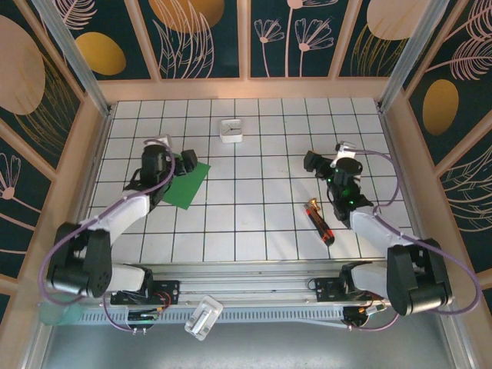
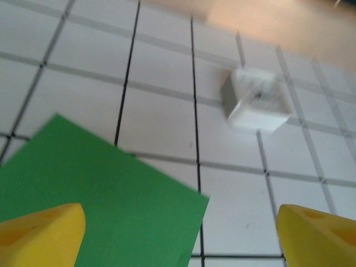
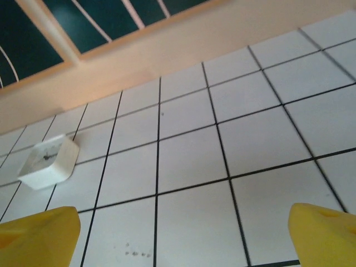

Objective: Fold a paper plane with a square sheet of paper (pick it up from the middle)
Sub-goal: Move the square sheet of paper to the center of the table.

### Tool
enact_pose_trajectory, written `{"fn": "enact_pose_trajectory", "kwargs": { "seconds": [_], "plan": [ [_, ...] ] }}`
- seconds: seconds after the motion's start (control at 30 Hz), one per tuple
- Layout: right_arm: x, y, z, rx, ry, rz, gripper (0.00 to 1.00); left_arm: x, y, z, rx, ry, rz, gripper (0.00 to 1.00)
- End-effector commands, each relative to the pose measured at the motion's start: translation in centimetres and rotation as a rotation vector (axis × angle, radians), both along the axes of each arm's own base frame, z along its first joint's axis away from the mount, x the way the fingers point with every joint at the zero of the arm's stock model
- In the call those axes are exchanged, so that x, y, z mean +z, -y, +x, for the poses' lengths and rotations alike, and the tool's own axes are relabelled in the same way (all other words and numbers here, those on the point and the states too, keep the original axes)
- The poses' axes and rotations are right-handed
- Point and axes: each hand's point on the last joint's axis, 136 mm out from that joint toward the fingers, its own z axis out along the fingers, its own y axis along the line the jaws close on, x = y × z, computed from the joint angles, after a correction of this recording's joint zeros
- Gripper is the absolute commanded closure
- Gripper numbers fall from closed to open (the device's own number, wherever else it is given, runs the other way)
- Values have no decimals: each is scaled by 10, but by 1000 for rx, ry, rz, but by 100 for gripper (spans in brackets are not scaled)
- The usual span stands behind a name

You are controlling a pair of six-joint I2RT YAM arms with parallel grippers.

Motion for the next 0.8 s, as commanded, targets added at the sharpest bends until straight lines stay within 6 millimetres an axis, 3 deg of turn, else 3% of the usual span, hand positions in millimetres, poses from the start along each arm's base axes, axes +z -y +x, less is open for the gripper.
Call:
{"fn": "enact_pose_trajectory", "kwargs": {
  "seconds": [0.0, 0.13, 0.2, 0.4, 0.6, 0.77],
  "plan": [
    [-4, -13, 10, 30, -44, 33, 5, -68, -12, -22, 27, -306, 158, 12],
    [-7, -19, 12, 55, -66, 43, 6, -86, -21, -23, 65, -352, 207, 14],
    [-10, -17, 10, 48, -70, 45, 6, -90, -15, -23, 40, -361, 180, 16],
    [-20, -11, 6, 22, -99, 21, 6, -112, 24, -34, -94, -430, 20, 29],
    [-23, -8, 4, 12, -103, 14, 5, -123, 56, -50, -175, -466, -50, 29],
    [-24, -4, 6, 0, -111, 4, 6, -119, 96, -59, -244, -457, -119, 29]
  ]
}}
